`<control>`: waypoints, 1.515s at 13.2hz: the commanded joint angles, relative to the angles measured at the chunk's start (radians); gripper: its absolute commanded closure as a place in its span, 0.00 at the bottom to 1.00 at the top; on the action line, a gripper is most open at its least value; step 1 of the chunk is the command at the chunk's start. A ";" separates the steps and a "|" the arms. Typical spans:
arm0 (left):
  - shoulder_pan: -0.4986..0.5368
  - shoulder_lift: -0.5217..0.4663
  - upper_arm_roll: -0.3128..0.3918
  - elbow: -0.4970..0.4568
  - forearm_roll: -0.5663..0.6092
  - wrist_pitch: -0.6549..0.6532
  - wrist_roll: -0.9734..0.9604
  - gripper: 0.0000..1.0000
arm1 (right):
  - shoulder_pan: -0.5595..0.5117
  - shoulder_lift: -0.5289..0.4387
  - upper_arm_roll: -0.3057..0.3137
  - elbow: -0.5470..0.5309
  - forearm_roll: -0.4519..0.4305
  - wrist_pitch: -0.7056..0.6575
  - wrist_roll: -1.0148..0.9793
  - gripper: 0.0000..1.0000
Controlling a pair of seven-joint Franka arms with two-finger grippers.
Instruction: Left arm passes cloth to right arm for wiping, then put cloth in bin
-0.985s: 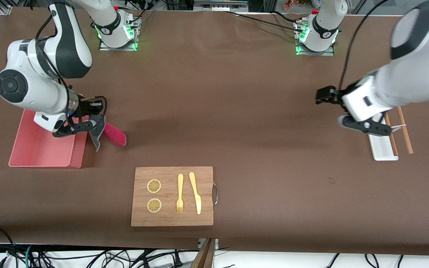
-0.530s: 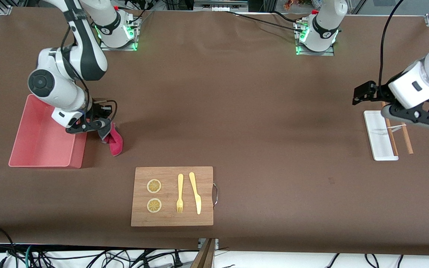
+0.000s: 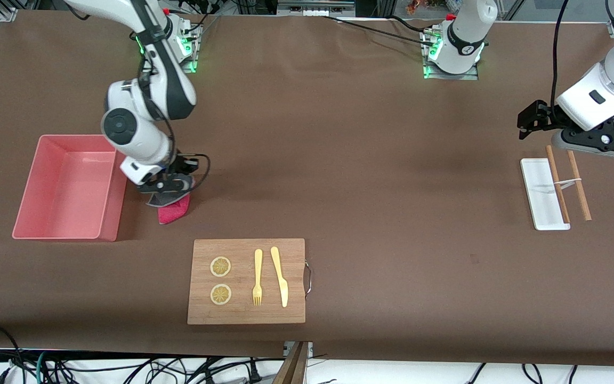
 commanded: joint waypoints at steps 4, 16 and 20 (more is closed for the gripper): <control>0.022 -0.008 0.008 -0.006 -0.034 0.012 -0.066 0.00 | 0.124 0.054 0.061 0.083 0.033 0.000 0.308 1.00; 0.025 -0.005 0.010 -0.006 -0.034 0.012 -0.061 0.00 | 0.019 0.126 0.165 0.329 0.102 -0.234 0.385 1.00; 0.025 -0.005 0.010 -0.006 -0.034 0.012 -0.061 0.00 | -0.008 0.103 0.091 0.249 0.102 -0.230 0.223 1.00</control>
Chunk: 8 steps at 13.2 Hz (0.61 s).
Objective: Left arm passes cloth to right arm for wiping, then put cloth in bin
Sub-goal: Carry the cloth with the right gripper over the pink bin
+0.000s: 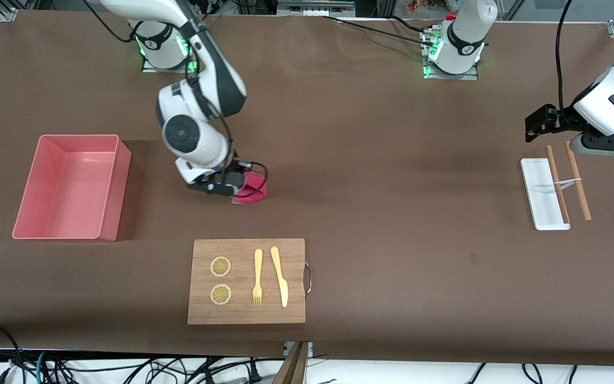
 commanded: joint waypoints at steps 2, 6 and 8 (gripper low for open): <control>0.006 -0.006 -0.001 -0.006 -0.014 0.011 -0.004 0.00 | 0.007 -0.024 -0.091 -0.067 0.017 0.004 -0.178 1.00; 0.006 -0.005 -0.001 -0.006 -0.016 0.011 -0.004 0.00 | -0.074 -0.017 -0.182 -0.100 0.019 0.022 -0.393 1.00; 0.006 -0.005 -0.001 -0.006 -0.016 0.011 -0.004 0.00 | -0.151 -0.007 -0.183 -0.100 0.019 0.020 -0.537 1.00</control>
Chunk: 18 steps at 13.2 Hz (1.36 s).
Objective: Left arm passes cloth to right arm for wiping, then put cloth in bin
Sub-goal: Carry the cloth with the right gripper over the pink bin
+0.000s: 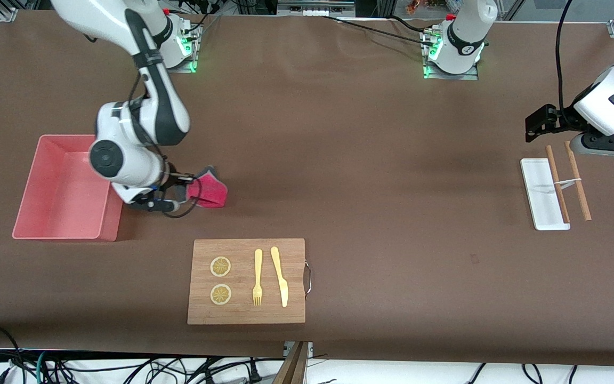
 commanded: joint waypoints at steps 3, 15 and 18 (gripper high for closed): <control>0.006 -0.005 -0.001 -0.006 -0.016 0.011 -0.004 0.00 | -0.140 -0.015 0.005 -0.011 0.016 -0.002 -0.250 1.00; 0.019 -0.005 -0.001 -0.006 -0.044 0.011 -0.007 0.00 | -0.147 -0.168 -0.079 0.327 -0.124 -0.536 -0.278 1.00; 0.019 -0.005 -0.001 -0.006 -0.044 0.011 -0.007 0.00 | -0.147 -0.225 -0.082 0.377 -0.207 -0.631 -0.281 1.00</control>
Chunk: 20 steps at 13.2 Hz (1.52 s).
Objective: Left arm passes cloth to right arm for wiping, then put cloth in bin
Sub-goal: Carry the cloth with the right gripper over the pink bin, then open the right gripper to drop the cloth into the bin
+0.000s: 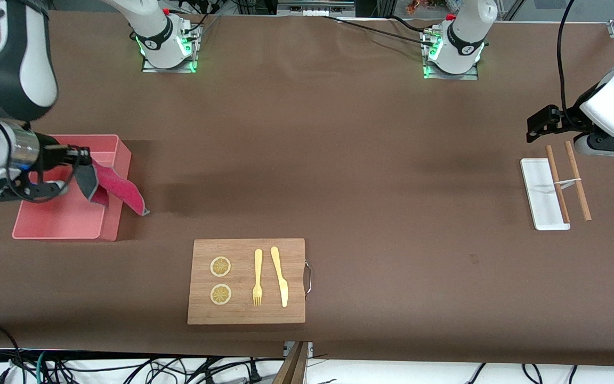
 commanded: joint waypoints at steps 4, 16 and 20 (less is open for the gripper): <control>0.004 -0.006 -0.001 -0.006 -0.016 0.011 -0.005 0.00 | -0.002 -0.092 -0.008 0.048 -0.111 -0.097 -0.032 1.00; 0.004 -0.006 -0.001 -0.006 -0.016 0.011 -0.005 0.00 | -0.387 -0.252 0.262 -0.225 -0.185 0.127 -0.205 1.00; 0.004 -0.006 -0.001 -0.006 -0.017 0.011 -0.004 0.00 | -0.389 -0.243 0.267 -0.219 -0.183 0.133 -0.207 0.00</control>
